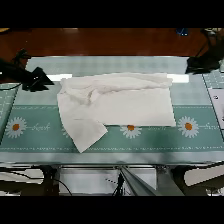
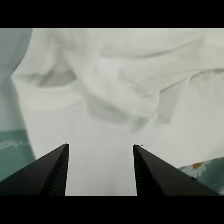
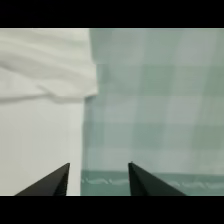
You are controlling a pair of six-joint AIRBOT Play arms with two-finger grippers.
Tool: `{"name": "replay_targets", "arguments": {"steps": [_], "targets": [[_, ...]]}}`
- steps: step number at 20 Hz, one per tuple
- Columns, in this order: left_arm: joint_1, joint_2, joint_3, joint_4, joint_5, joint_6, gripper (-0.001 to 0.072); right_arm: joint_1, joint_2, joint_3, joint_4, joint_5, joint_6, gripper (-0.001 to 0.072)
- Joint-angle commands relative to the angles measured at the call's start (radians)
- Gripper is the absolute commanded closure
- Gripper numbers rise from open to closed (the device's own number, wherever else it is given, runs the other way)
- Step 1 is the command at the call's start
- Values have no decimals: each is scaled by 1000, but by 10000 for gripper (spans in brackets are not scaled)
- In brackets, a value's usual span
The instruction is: Fold the shirts.
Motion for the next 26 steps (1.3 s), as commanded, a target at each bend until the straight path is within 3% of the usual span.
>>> {"name": "replay_targets", "arguments": {"steps": [1,4,9,14,17,18,19,20,23,26], "targets": [[94,100,-116,98,-114,-6,236,-111,76,-24,19,198,-26,209],[137,194,-388,92,-56,22,111,-223,137,-165,189,189,-39,162],[114,200,-641,4,64,105,111,-285,235,-426,303,45,-84,162],[7,193,-682,-86,270,121,112,-285,265,-524,304,-8,-98,162],[-75,146,-682,-97,297,121,118,-284,265,-527,319,-11,-98,162],[-97,125,-682,-97,300,121,231,-284,265,-527,323,-10,-98,162],[-110,107,-682,-97,299,121,523,-284,265,-527,325,-6,-98,162],[-116,98,-682,-97,296,121,679,-284,265,-527,322,3,-103,162],[-98,114,-679,-96,283,122,679,-319,281,-565,215,10,-124,162],[-83,152,-676,-97,273,148,679,-424,338,-748,306,-63,-122,133]]}}
